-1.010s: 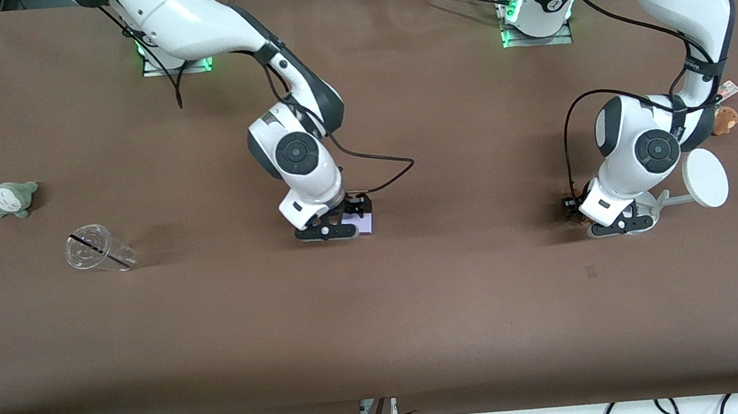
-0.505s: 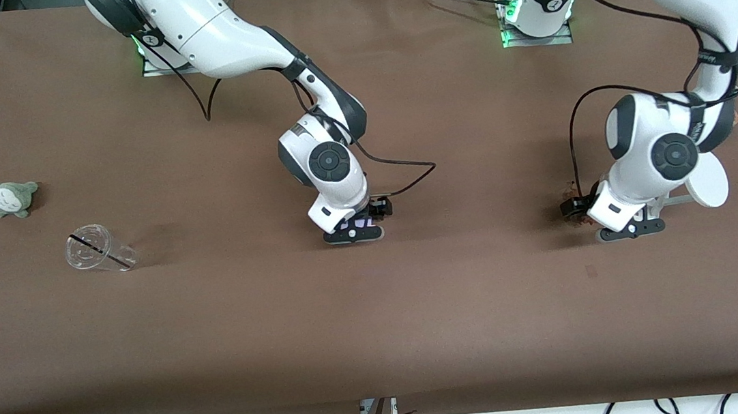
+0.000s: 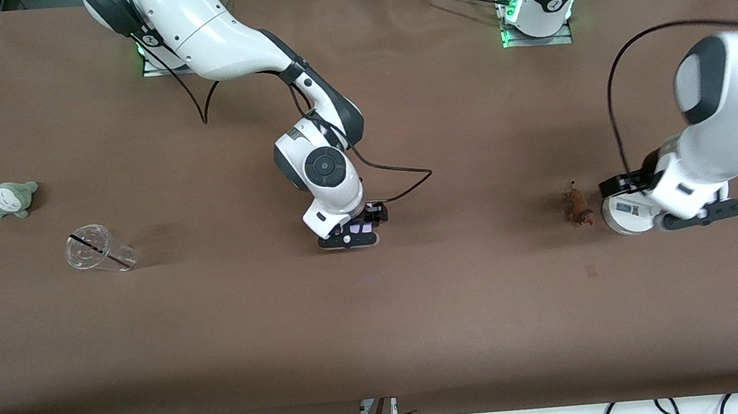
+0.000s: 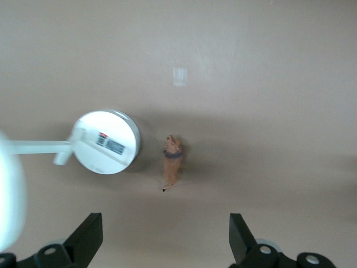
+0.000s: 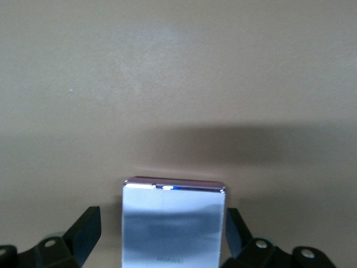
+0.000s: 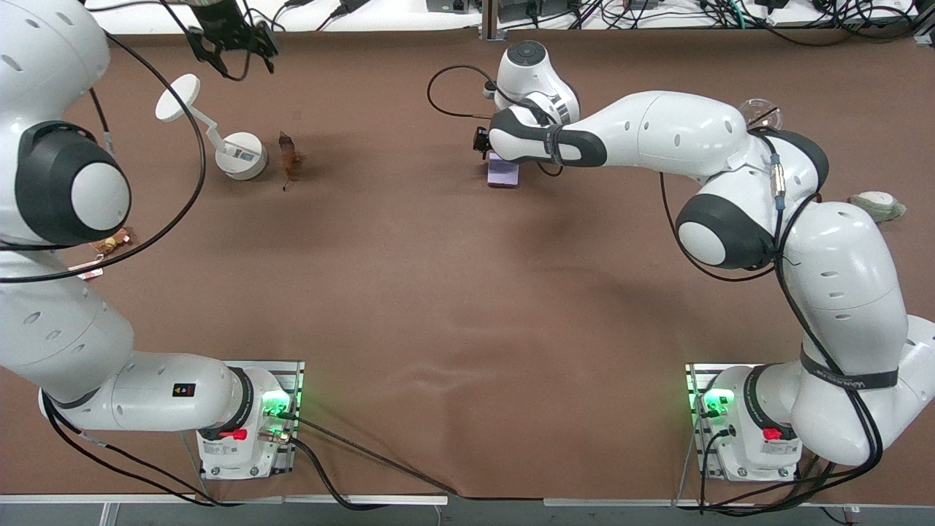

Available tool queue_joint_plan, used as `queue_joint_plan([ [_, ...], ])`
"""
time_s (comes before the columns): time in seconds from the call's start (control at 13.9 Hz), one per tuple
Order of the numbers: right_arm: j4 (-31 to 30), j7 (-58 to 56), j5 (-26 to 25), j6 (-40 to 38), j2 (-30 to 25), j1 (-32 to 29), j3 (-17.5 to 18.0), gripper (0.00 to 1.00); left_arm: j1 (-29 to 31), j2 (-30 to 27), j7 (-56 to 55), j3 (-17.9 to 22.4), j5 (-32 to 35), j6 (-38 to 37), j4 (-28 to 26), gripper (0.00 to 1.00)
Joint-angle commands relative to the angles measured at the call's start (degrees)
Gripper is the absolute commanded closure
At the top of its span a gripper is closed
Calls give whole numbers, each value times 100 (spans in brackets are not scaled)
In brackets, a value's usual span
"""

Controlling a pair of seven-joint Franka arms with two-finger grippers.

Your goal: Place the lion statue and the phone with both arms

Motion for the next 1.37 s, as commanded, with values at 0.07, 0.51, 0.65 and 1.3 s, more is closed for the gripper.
queue_joint_plan([
  [0.07,2,56,-96,-164,-7,-8,-2,1,56,-673,92,312,-137,-394,-19,0],
  [0.51,-7,73,-96,-146,37,1,-2,1,232,-1184,311,330,-418,-895,-89,0],
  [0.65,-42,91,-97,-102,81,27,-2,1,232,-1193,399,330,-436,-984,-89,0],
  [1.3,10,100,-70,-14,107,62,15,1,224,-1009,584,321,-436,-1028,7,0],
])
